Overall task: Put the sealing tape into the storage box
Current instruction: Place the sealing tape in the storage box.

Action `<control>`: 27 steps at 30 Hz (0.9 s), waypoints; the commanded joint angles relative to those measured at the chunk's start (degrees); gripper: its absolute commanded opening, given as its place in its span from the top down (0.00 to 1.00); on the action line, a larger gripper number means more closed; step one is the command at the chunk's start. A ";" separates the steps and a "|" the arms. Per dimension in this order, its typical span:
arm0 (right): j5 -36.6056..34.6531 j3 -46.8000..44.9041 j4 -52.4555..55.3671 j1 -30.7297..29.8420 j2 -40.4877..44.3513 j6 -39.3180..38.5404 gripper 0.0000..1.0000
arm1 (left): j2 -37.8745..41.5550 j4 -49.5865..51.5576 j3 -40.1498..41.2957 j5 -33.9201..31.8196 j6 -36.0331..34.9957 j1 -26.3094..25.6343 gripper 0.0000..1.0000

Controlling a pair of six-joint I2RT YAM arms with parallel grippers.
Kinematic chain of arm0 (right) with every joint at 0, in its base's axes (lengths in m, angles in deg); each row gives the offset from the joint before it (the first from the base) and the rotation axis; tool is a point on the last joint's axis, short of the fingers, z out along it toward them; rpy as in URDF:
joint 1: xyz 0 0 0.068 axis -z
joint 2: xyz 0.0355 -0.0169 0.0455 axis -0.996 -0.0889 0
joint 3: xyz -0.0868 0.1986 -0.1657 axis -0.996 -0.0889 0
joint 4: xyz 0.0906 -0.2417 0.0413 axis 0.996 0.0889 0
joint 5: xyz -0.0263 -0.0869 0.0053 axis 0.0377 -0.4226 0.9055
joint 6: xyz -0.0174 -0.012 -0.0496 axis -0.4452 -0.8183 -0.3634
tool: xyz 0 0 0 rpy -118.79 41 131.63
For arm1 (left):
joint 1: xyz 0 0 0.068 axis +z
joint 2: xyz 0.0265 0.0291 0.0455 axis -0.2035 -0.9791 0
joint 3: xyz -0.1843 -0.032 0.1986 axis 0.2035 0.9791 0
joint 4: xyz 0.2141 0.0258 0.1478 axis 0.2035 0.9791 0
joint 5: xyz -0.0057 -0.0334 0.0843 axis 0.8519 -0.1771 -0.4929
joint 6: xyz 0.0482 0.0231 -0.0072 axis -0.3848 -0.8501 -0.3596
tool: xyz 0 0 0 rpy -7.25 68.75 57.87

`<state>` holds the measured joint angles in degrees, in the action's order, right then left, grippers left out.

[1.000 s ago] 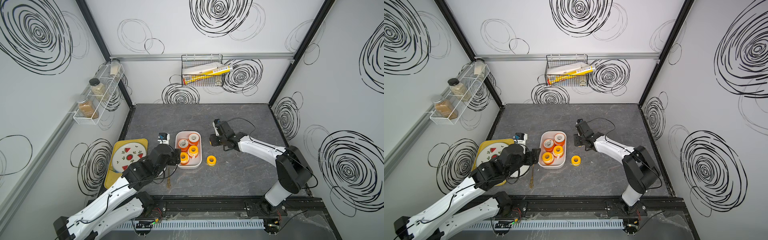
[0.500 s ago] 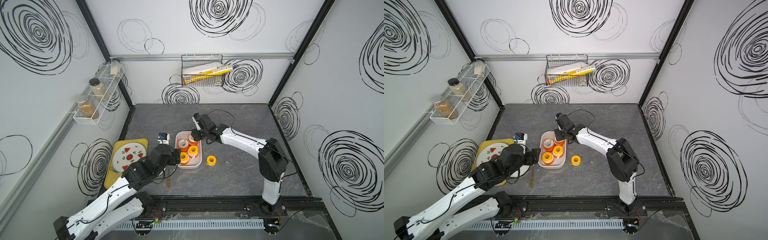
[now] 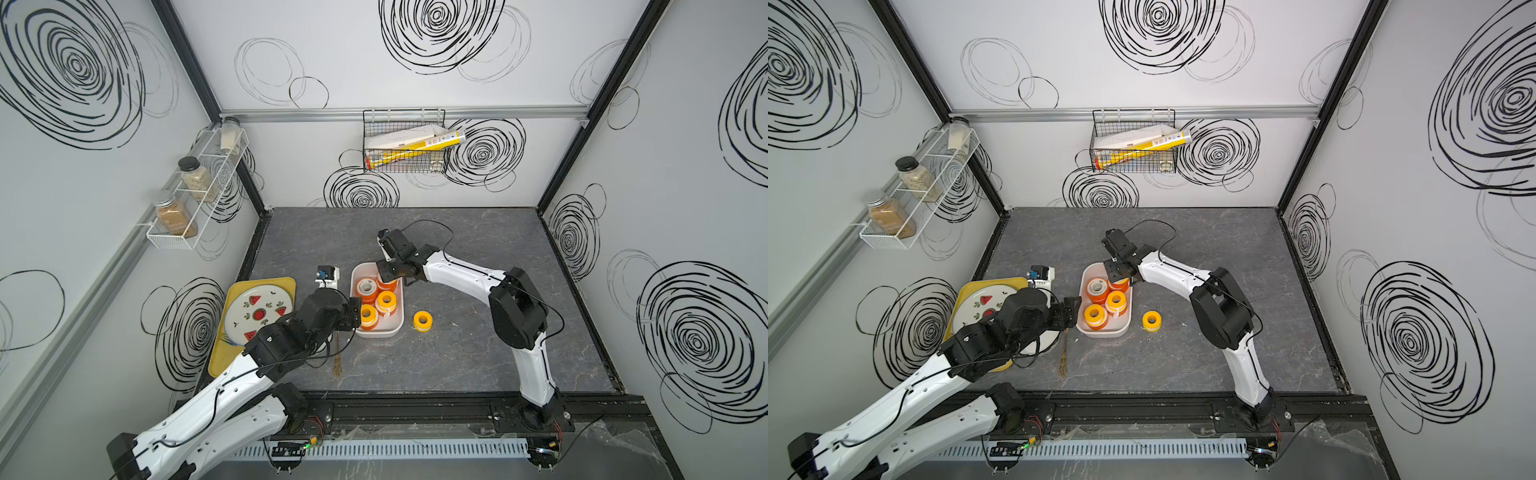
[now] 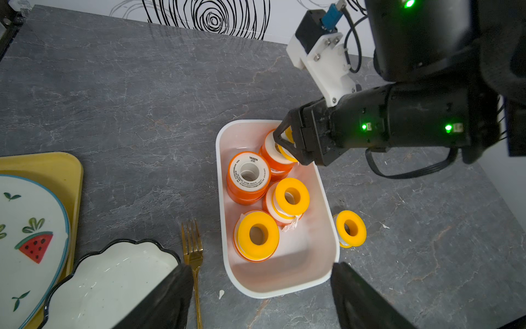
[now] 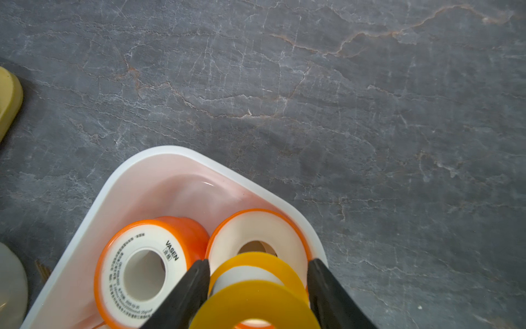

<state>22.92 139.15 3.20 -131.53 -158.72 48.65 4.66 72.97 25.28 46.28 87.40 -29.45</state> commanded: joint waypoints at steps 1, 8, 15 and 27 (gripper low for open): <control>-1.50 1.70 1.61 0.09 -1.25 -0.97 0.40 | 0.14 -2.27 0.36 0.06 -0.65 0.34 0.17; -2.08 3.37 2.13 0.14 -2.76 -1.26 0.35 | 0.11 -2.27 0.36 0.07 -0.67 0.19 0.17; -1.87 4.05 1.91 0.14 -3.36 -1.46 0.34 | 0.02 -2.27 0.34 0.13 -0.65 0.25 0.17; -1.05 0.00 0.91 0.08 4.87 -1.55 0.28 | -0.25 -2.27 0.29 0.14 -0.77 0.24 0.17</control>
<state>22.06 140.57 4.20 -131.53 -159.44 47.43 4.53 72.97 25.28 46.28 87.40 -29.45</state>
